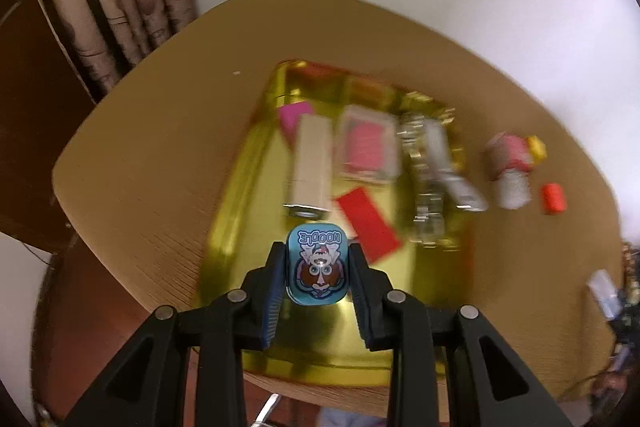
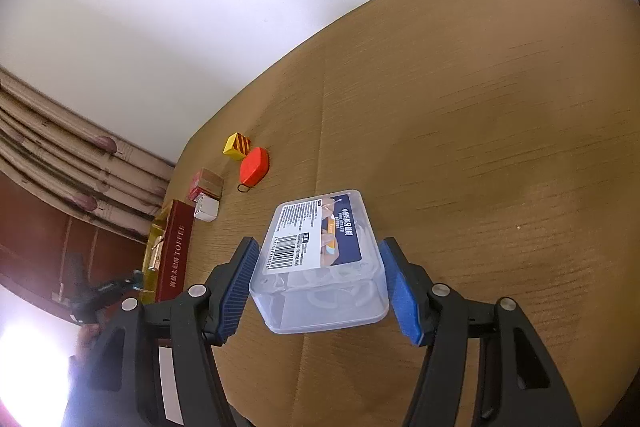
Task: Organize rigid objects
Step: 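Carry the blue tin into the gold tin and open the left gripper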
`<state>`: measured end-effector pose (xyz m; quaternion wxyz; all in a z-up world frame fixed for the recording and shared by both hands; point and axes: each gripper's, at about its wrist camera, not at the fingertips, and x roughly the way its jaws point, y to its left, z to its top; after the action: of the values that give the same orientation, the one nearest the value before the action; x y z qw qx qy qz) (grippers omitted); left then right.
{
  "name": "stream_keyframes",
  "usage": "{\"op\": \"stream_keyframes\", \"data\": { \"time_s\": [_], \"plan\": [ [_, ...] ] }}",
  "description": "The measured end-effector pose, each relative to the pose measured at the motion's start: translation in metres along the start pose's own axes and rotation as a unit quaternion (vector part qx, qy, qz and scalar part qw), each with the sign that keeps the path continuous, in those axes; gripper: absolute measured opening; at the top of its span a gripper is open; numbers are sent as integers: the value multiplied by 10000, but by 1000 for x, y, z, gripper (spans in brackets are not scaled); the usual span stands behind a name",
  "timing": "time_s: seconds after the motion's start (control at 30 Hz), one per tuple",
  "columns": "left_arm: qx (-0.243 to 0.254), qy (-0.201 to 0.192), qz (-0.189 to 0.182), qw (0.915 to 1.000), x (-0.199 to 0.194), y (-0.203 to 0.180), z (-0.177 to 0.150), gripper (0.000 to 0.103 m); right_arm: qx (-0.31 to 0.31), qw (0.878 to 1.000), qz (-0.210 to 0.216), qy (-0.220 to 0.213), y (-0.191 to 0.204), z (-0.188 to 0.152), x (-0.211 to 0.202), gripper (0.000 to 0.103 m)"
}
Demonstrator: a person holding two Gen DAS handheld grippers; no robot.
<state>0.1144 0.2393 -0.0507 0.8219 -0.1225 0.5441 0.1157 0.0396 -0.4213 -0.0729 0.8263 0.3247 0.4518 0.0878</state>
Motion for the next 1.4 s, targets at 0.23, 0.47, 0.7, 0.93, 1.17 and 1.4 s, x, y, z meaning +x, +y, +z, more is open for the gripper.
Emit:
{"op": "stream_keyframes", "data": {
  "time_s": [0.23, 0.47, 0.7, 0.93, 1.17, 1.4],
  "plan": [
    [-44, 147, 102, 9998, 30, 11, -1, 31, -7, 10000, -34, 3, 4, 0, -6, 59],
    [67, 24, 424, 9991, 35, 8, -7, 31, 105, 9999, 43, 43, 4, 0, -4, 59],
    [461, -422, 1216, 9906, 19, -6, -16, 36, 200, 9997, 148, 66, 7, -5, -7, 59],
    [-172, -1324, 810, 9877, -41, 3, -49, 39, 304, 9976, 599, 159, 28, -6, -12, 59],
    [-339, -1151, 477, 9916, -51, 9, -98, 60, 137, 9872, 1442, 664, 107, -5, 20, 59],
    [-347, -821, 69, 9960, -34, 8, -117, 60, -543, 9745, 1728, 1324, 228, -5, 102, 59]
  ]
}}
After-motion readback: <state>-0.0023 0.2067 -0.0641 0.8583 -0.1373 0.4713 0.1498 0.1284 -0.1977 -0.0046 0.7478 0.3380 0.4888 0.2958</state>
